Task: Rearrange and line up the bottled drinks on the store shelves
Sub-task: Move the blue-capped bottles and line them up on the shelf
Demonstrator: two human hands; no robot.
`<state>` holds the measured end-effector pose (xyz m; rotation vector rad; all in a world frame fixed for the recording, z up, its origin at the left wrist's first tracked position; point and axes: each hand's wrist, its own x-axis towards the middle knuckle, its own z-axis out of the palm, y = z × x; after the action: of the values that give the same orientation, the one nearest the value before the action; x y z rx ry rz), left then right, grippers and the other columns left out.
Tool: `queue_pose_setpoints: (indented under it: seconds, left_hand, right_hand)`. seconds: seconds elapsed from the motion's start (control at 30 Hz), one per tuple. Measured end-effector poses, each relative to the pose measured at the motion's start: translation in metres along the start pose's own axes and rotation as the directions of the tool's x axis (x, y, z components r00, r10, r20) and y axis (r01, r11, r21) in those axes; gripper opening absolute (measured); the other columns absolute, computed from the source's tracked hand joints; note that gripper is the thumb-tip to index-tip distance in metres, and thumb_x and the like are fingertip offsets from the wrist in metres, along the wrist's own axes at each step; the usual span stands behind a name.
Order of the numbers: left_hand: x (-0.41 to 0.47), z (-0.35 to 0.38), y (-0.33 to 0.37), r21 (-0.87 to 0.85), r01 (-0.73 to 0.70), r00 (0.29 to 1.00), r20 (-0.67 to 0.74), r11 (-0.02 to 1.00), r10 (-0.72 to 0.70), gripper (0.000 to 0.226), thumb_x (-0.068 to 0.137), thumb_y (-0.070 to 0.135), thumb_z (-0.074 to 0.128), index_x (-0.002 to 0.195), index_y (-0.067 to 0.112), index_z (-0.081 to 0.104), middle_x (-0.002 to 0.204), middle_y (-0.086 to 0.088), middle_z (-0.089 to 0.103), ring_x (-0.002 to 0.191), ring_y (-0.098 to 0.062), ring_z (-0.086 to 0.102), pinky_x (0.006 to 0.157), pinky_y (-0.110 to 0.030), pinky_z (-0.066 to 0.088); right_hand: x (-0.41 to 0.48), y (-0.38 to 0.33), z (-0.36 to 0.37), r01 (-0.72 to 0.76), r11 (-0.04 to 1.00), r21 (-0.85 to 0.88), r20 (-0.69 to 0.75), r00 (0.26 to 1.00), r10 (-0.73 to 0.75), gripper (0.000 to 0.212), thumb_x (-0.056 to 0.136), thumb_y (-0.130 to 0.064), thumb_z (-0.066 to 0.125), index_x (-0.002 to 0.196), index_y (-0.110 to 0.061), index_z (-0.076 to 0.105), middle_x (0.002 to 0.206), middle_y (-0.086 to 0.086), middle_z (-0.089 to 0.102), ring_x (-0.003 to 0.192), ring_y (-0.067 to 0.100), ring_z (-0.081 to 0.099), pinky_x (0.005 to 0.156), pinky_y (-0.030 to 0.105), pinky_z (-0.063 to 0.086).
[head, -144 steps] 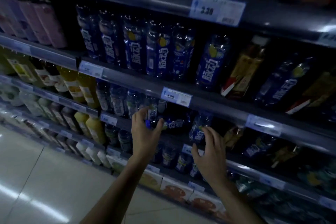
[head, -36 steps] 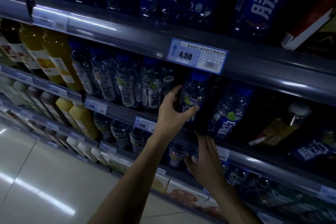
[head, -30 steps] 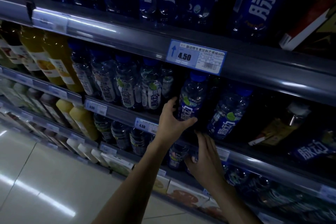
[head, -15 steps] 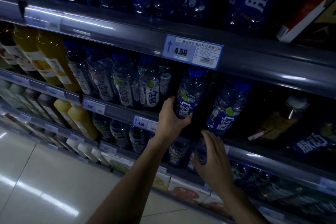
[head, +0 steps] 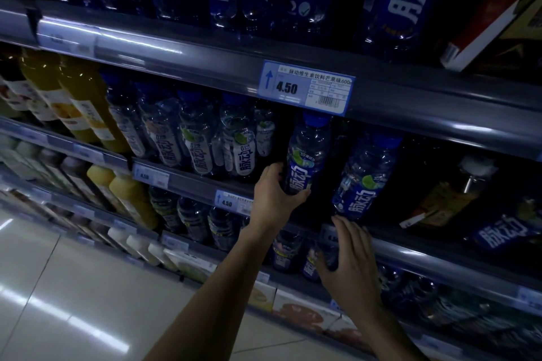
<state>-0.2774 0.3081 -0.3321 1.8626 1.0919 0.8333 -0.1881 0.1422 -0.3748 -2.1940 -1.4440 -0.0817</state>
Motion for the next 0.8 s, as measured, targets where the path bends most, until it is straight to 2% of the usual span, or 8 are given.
queue_pose_setpoints:
  seconds: [0.17,0.37,0.57,0.7,0.8]
  left_hand:
    - [0.0,0.007,0.005,-0.025,0.027,1.0,0.004,0.999,-0.027,0.072,0.075,0.035,0.08,0.134,0.016,0.043,0.132,0.0,0.051,0.118,-0.015,0.048,0.096,-0.032,0.046]
    - [-0.001,0.011,0.008,-0.027,0.009,1.0,-0.006,1.0,-0.009,0.07,0.075,0.034,0.08,0.132,0.014,0.044,0.128,-0.001,0.051,0.114,-0.017,0.05,0.095,-0.036,0.048]
    - [-0.002,0.009,0.01,-0.003,0.03,0.999,0.021,1.0,-0.03,0.071,0.076,0.035,0.079,0.134,0.016,0.041,0.129,0.0,0.047,0.115,-0.015,0.047,0.097,-0.033,0.045]
    - [-0.02,0.007,0.015,0.0,0.023,0.999,-0.028,1.0,-0.023,0.069,0.078,0.034,0.076,0.134,0.02,0.037,0.132,0.001,0.04,0.12,-0.015,0.041,0.1,-0.031,0.041]
    - [-0.044,0.007,0.022,-0.048,0.026,0.995,-0.1,0.999,-0.03,0.057,0.081,0.037,0.073,0.127,0.028,0.04,0.122,0.008,0.039,0.113,-0.009,0.04,0.089,-0.023,0.038]
  right_hand:
    - [0.001,-0.001,0.001,-0.024,1.0,0.005,0.015,1.0,0.024,0.071,0.077,-0.024,0.077,0.137,-0.005,0.045,0.139,0.013,0.049,0.128,0.035,0.044,0.107,0.054,0.034]
    - [0.0,-0.001,-0.001,-0.018,1.0,0.023,0.018,1.0,0.017,0.07,0.079,-0.025,0.076,0.138,-0.006,0.044,0.14,0.012,0.048,0.129,0.032,0.042,0.108,0.055,0.033]
    - [-0.002,-0.003,-0.009,-0.039,0.997,0.065,0.064,0.997,0.035,0.069,0.081,-0.025,0.073,0.14,-0.007,0.042,0.142,0.011,0.046,0.13,0.033,0.042,0.106,0.052,0.035]
    - [-0.007,-0.002,-0.025,-0.146,0.979,0.144,0.057,0.989,0.139,0.068,0.082,-0.026,0.071,0.141,-0.011,0.04,0.141,0.01,0.045,0.127,0.03,0.043,0.101,0.048,0.04]
    - [-0.012,0.001,-0.042,-0.217,0.962,0.166,0.042,0.976,0.213,0.066,0.085,-0.028,0.067,0.143,-0.015,0.038,0.143,0.007,0.043,0.129,0.028,0.042,0.101,0.047,0.04]
